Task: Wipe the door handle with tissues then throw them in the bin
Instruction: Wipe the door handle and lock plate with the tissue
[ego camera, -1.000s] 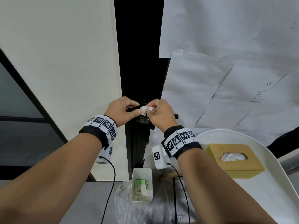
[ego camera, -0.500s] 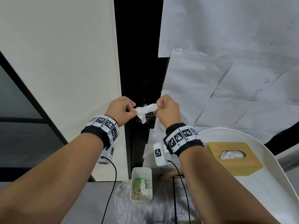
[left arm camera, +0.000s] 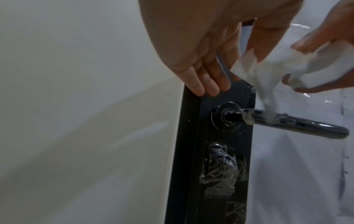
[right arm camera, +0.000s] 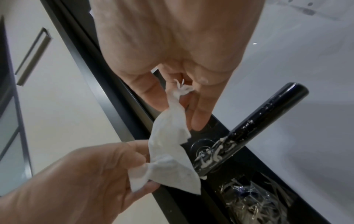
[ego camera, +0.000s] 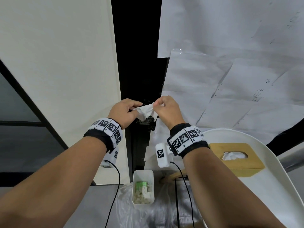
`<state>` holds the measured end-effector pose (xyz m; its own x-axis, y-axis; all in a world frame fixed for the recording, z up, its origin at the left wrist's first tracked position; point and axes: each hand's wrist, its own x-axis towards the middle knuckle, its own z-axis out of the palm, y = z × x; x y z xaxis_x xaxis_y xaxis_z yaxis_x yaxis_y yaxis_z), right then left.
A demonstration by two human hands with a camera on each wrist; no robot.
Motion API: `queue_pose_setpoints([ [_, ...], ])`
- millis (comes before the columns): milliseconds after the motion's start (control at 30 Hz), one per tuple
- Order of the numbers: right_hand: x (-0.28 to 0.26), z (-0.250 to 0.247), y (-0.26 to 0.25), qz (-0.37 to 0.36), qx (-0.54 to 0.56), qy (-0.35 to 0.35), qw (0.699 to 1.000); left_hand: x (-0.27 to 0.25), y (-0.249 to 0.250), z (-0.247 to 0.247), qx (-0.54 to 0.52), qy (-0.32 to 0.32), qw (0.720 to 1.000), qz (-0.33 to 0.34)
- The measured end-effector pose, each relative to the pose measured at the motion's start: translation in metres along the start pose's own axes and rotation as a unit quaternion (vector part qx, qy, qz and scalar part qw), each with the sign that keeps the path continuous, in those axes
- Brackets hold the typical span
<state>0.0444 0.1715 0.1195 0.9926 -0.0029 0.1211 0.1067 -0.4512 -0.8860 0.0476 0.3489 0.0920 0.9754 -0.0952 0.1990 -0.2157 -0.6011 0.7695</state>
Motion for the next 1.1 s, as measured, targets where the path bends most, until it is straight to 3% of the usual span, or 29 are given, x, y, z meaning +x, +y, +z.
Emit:
queue_pose_setpoints([
  [133, -0.004, 0.000, 0.000, -0.030, -0.012, -0.031, 0.999, -0.001, 0.000, 0.001, -0.009, -0.018, 1.000, 0.006],
  [367, -0.003, 0.002, -0.006, -0.020, 0.035, -0.070, 0.997, 0.002, -0.004, 0.004, 0.006, -0.064, 0.998, 0.017],
  [667, -0.003, -0.009, 0.000, 0.009, 0.026, -0.043, 0.999, 0.005, -0.004, 0.003, -0.035, -0.001, 0.999, 0.000],
  [833, -0.001, -0.005, 0.008, -0.002, -0.081, -0.079, 0.994, 0.007, -0.005, 0.003, -0.027, 0.016, 1.000, -0.004],
  [933, 0.001, -0.004, 0.012, -0.051, -0.148, -0.051, 0.986, 0.006, -0.002, 0.005, -0.001, 0.011, 1.000, 0.005],
  [1100, 0.007, -0.011, 0.012, -0.028, -0.187, -0.012, 0.982, 0.008, 0.002, 0.010, 0.023, 0.038, 0.999, 0.000],
])
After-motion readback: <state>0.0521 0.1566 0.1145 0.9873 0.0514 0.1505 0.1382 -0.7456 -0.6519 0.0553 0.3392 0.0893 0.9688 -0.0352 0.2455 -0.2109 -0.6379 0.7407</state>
